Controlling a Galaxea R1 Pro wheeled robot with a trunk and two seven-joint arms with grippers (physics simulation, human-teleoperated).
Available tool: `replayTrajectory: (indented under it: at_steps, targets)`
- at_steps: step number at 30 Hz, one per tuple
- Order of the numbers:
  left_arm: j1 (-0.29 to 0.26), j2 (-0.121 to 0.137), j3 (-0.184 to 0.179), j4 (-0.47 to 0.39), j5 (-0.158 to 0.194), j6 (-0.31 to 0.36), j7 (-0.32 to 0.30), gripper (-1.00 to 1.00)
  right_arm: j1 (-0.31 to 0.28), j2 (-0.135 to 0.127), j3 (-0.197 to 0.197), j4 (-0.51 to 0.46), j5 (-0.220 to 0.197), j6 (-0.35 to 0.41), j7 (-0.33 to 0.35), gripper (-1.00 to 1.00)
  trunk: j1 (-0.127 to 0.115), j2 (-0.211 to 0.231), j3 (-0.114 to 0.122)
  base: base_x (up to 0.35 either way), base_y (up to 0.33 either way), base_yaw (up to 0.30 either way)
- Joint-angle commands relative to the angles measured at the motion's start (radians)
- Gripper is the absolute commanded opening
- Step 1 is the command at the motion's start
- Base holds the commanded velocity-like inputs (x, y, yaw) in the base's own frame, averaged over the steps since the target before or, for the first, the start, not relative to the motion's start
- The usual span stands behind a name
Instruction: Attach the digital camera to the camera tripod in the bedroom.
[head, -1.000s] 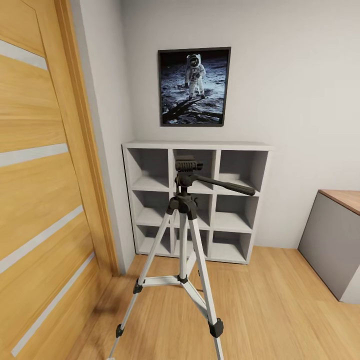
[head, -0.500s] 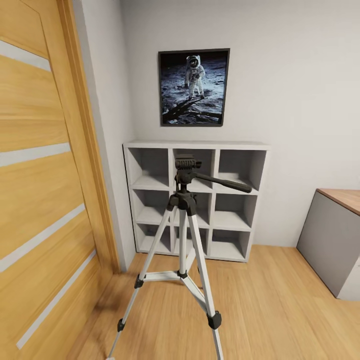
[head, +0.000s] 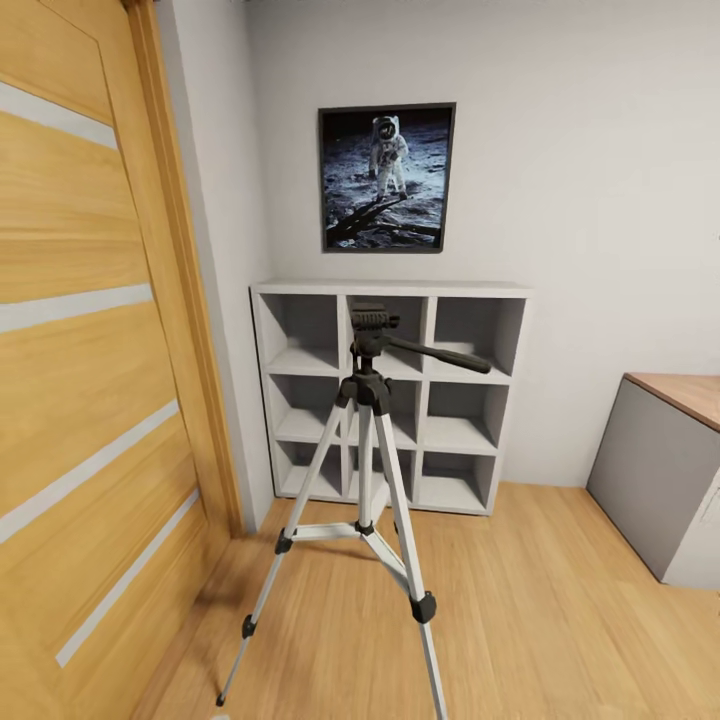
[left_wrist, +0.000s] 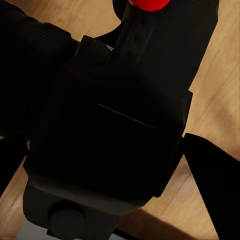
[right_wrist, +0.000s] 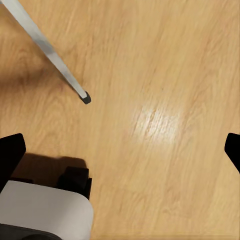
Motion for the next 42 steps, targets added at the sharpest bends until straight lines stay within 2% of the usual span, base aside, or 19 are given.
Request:
replayTrajectory:
  at_steps: [1,42]
  targets:
    - [0.0,0.0,0.007,-0.001,-0.001,0.0,0.003,-1.0,-0.001,0.0,0.003,0.003,0.007,-0.007,0.001,1.0,0.0,-0.001,-0.001,-0.039,0.0,0.0]
    - [0.0,-0.003,0.014,-0.003,0.006,0.002,0.003,-1.0,-0.001,-0.004,0.003,0.003,0.007,-0.01,0.001,1.0,0.0,-0.001,-0.001,-0.002,0.0,0.0]
